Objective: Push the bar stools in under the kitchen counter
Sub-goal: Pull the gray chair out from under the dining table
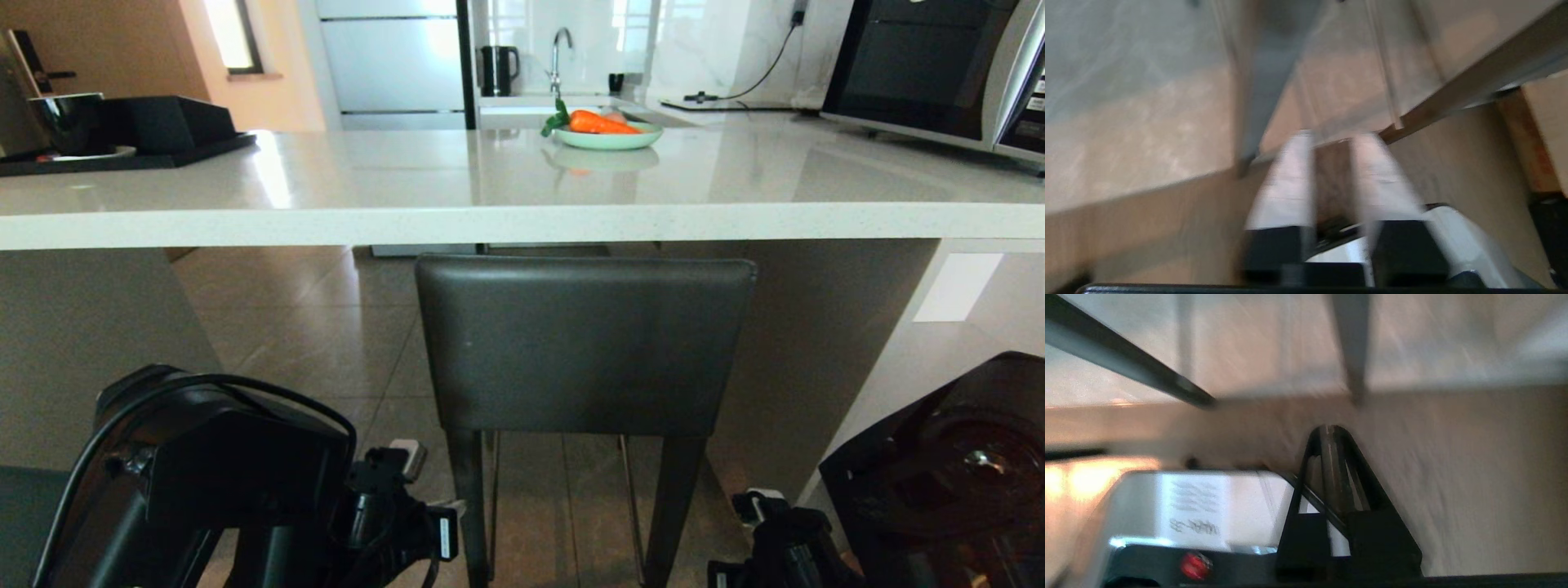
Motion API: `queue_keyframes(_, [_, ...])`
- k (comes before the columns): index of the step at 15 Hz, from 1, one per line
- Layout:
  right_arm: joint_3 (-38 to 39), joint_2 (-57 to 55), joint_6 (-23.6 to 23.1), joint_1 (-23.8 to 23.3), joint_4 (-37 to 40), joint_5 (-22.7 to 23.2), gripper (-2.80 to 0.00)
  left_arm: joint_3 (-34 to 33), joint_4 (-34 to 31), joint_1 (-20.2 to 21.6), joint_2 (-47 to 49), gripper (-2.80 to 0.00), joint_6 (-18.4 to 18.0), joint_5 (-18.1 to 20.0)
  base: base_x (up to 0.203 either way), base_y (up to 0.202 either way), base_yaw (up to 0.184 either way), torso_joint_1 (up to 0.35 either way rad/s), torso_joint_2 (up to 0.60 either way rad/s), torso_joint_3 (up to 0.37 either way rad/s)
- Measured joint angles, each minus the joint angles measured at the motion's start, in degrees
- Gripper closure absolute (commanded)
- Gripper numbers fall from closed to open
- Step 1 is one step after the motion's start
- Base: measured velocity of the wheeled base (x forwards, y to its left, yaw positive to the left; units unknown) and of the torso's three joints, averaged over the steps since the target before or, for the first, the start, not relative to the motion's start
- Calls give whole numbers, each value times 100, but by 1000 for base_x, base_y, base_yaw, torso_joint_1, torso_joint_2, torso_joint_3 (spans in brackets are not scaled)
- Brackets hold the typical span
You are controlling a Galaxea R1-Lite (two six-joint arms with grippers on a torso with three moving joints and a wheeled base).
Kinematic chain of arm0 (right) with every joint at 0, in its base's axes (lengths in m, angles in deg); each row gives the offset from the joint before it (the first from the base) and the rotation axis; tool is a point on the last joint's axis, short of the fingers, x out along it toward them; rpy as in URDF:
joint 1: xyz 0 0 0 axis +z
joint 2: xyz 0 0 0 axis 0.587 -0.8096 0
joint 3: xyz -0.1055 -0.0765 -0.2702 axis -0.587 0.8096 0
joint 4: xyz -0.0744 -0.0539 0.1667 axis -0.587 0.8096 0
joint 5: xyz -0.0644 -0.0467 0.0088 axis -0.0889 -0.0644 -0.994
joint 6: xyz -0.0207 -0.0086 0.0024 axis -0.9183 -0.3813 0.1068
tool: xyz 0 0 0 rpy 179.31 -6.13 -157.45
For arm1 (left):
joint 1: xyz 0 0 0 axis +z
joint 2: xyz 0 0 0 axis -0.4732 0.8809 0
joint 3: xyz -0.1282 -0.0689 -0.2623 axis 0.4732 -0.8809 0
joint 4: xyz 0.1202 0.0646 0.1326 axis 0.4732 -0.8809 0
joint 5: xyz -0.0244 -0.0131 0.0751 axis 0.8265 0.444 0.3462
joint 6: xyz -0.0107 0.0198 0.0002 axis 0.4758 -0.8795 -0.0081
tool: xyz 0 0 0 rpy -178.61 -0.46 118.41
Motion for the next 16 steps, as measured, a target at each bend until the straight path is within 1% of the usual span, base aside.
queue_keyframes(2, [-175, 154, -5, 201, -84, -143, -280, 149, 0, -60, 4, -280, 3, -48, 0, 0, 0, 0, 0, 0])
queue_keyframes(5, [-369, 234, 76, 198, -93, -188, -280, 315, -3, -49, 150, -280, -35, -72, 0, 0, 0, 0, 0, 0])
queue_keyframes(8, [-445, 192, 129, 76, -94, -252, -280, 468, -5, -30, 320, -280, -41, -100, 0, 0, 0, 0, 0, 0])
queue_keyframes(10, [-553, 28, 138, 48, -93, -267, -280, 670, -3, 12, 444, -280, -48, -241, 0, 0, 0, 0, 0, 0])
queue_keyframes(13, [-1028, -341, 138, -77, -93, -335, -280, 925, -2, 24, 544, -280, -124, -298, 0, 0, 0, 0, 0, 0])
queue_keyframes(16, [-1370, -515, -1, -255, -94, -360, -280, 1325, 0, 34, 671, -280, -260, -515, 0, 0, 0, 0, 0, 0])
